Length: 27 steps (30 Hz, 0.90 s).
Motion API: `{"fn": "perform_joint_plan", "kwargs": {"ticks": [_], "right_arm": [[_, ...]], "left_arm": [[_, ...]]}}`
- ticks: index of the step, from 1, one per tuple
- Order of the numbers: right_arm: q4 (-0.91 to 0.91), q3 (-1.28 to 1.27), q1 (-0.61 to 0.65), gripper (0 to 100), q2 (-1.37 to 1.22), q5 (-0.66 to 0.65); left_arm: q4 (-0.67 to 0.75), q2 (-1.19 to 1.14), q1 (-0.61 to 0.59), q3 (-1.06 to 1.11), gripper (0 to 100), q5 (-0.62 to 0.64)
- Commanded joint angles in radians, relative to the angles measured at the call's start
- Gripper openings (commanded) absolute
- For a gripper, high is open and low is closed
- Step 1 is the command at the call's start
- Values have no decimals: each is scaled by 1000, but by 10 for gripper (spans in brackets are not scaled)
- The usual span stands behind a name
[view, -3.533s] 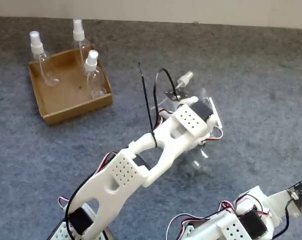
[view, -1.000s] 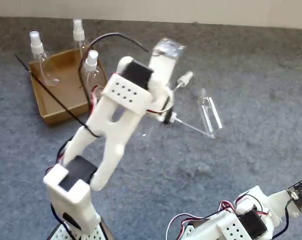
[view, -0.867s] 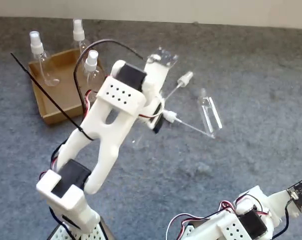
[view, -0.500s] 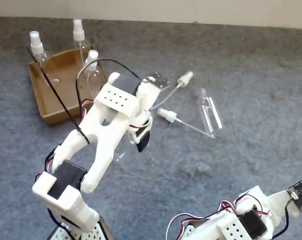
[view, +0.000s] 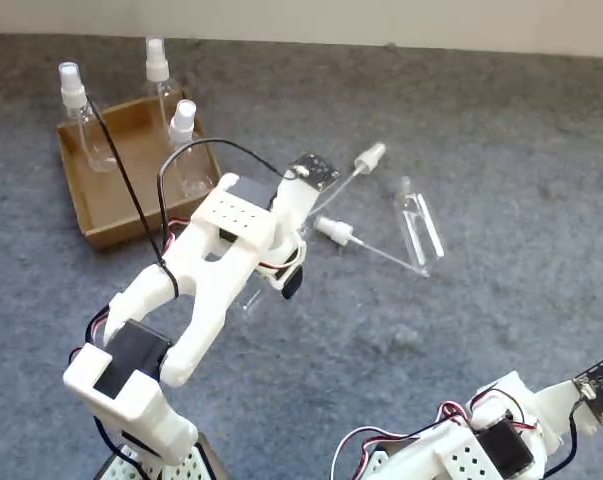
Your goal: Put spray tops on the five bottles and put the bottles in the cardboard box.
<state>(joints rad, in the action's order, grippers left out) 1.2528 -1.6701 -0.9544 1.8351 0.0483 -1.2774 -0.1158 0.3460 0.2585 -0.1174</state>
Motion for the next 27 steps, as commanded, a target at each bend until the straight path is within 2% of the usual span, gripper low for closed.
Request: {"fn": "perform_joint_plan", "kwargs": {"ticks": [1,27], "right_arm": [[4,-143,-12,5,2,2],[4,-143,-12,5,2,2]], "left_arm": [[60,58,-8,35,88,-6],[58,58,-15,82,88,-6]]}}
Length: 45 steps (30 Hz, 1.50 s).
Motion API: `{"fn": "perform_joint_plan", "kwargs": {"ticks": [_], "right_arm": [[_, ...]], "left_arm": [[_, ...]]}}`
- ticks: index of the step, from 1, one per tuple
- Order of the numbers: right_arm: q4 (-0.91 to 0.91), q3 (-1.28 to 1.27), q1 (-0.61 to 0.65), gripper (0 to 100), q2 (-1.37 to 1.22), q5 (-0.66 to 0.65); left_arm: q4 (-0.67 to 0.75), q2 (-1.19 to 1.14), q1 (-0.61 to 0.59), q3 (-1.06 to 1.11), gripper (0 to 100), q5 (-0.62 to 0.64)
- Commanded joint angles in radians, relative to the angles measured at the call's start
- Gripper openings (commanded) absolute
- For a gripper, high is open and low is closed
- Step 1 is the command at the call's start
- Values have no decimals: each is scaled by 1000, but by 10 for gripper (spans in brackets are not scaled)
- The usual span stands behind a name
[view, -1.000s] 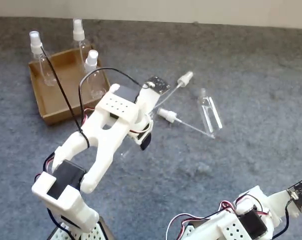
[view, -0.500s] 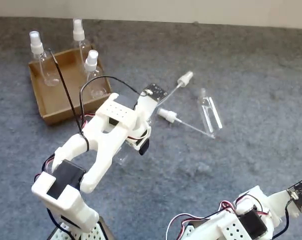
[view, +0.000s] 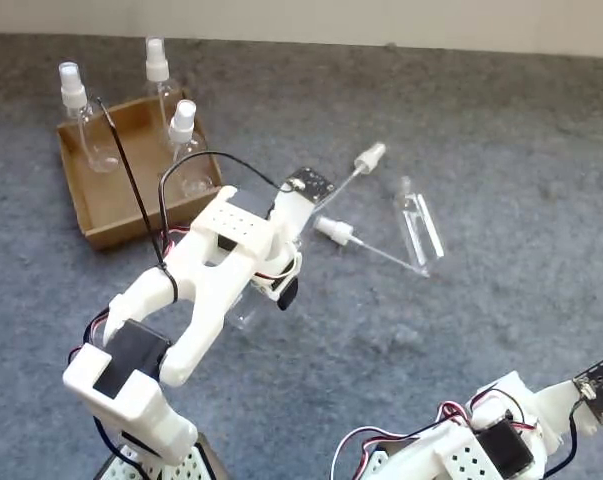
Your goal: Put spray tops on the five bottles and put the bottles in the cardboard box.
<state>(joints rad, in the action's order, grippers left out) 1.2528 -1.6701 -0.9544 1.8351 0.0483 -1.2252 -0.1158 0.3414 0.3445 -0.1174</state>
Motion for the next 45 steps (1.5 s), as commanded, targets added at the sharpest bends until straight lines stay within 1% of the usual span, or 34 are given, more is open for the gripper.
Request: {"fn": "perform_joint_plan", "kwargs": {"ticks": [1,39,45], "right_arm": [[4,-143,-12,5,2,2],[4,-143,-10,5,2,2],[4,-143,-10,5,2,2]], "left_arm": [[6,58,-10,-4,88,-6],[-5,65,-12,-4,88,-14],[-8,65,-67,-16,91,-146]]}}
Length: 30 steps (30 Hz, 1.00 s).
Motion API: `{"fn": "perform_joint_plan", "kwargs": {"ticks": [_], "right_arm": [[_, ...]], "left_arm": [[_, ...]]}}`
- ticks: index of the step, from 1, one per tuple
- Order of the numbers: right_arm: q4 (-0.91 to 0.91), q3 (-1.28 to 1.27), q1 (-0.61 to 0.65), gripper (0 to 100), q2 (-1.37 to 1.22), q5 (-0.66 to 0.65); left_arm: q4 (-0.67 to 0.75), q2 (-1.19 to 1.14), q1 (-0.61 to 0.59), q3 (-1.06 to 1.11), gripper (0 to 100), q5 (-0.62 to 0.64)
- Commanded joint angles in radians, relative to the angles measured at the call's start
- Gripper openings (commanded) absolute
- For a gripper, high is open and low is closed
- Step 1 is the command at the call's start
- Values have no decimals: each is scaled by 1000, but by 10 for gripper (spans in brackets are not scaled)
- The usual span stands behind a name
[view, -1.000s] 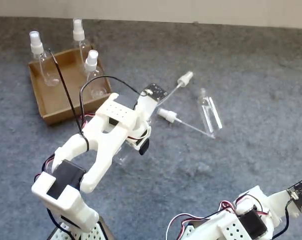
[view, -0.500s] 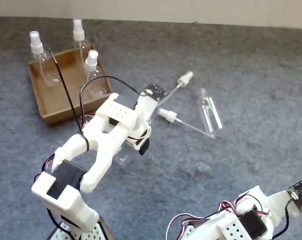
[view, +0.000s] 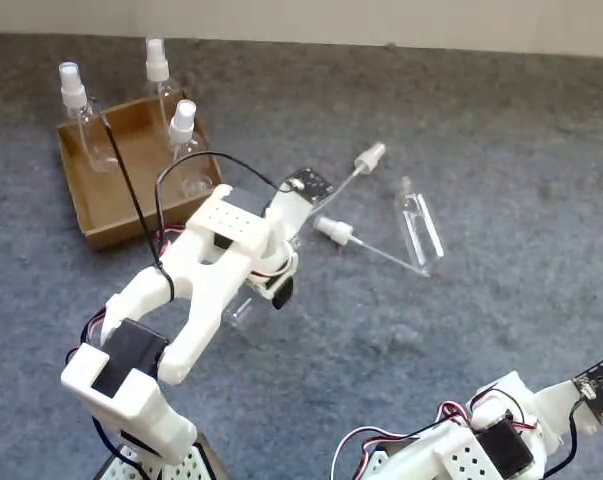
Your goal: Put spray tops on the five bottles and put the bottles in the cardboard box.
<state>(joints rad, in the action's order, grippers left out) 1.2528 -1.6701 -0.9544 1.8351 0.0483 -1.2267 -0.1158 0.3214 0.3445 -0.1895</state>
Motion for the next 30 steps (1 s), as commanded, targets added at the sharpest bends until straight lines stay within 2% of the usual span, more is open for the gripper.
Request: {"fn": "perform_joint_plan", "kwargs": {"ticks": [1,6,11,17,20,23,26,30], "right_arm": [[4,-143,-10,5,2,2],[4,-143,-10,5,2,2],[4,-143,-10,5,2,2],[4,-143,-10,5,2,2],[4,-143,-10,5,2,2],[4,-143,-8,5,2,2],[4,-143,-8,5,2,2],[4,-143,-8,5,2,2]], "left_arm": [[-6,67,-56,-19,92,-86],[-8,59,-97,-58,92,-190],[-8,54,-54,-44,91,-364],[9,56,-51,-15,88,-459],[38,54,-44,-5,91,-460],[144,54,-45,38,95,-457],[242,54,-50,113,162,-460],[278,56,-44,151,249,-463]]}}
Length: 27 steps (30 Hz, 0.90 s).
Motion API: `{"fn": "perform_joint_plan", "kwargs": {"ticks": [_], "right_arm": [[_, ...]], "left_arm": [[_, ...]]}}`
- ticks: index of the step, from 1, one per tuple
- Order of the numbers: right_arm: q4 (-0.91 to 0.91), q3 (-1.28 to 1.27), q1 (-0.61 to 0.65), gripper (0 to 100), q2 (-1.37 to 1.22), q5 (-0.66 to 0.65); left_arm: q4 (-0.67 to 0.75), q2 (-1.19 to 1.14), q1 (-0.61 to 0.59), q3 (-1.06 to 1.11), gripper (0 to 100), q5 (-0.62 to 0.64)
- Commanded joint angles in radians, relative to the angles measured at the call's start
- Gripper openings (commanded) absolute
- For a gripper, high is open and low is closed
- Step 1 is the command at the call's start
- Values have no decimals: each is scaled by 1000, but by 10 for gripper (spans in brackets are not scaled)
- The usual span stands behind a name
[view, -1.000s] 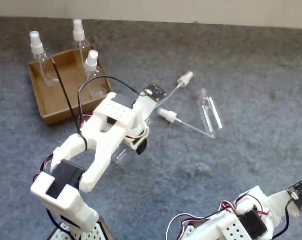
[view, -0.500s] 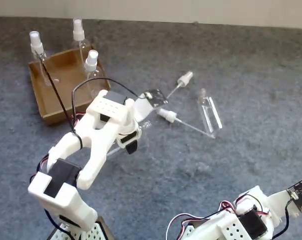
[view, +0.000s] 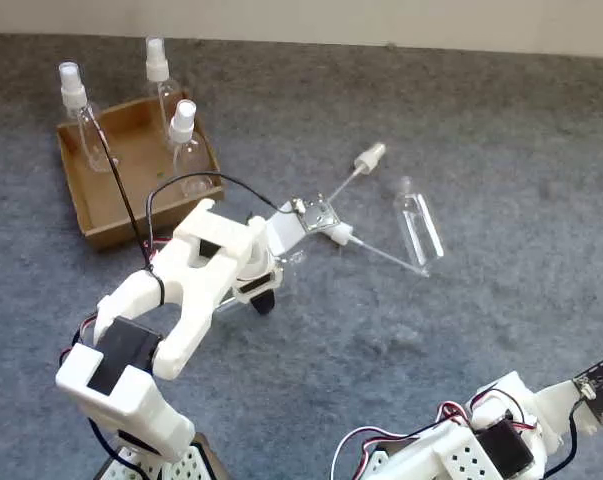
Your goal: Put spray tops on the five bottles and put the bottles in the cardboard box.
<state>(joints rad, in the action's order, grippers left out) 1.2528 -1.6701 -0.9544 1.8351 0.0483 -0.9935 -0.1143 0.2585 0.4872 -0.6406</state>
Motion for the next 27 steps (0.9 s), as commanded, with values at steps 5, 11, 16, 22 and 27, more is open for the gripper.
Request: {"fn": "perform_joint_plan", "kwargs": {"ticks": [5,11,16,22,27], "right_arm": [[4,-143,-8,5,2,2],[4,-143,-8,5,2,2],[4,-143,-8,5,2,2],[4,-143,-8,5,2,2],[4,-143,-8,5,2,2]], "left_arm": [[83,58,13,2,259,-12],[35,53,16,-77,260,-58],[-69,51,13,-147,260,-129],[-69,39,28,-147,260,-130],[-68,-119,38,-166,256,-130]]}}
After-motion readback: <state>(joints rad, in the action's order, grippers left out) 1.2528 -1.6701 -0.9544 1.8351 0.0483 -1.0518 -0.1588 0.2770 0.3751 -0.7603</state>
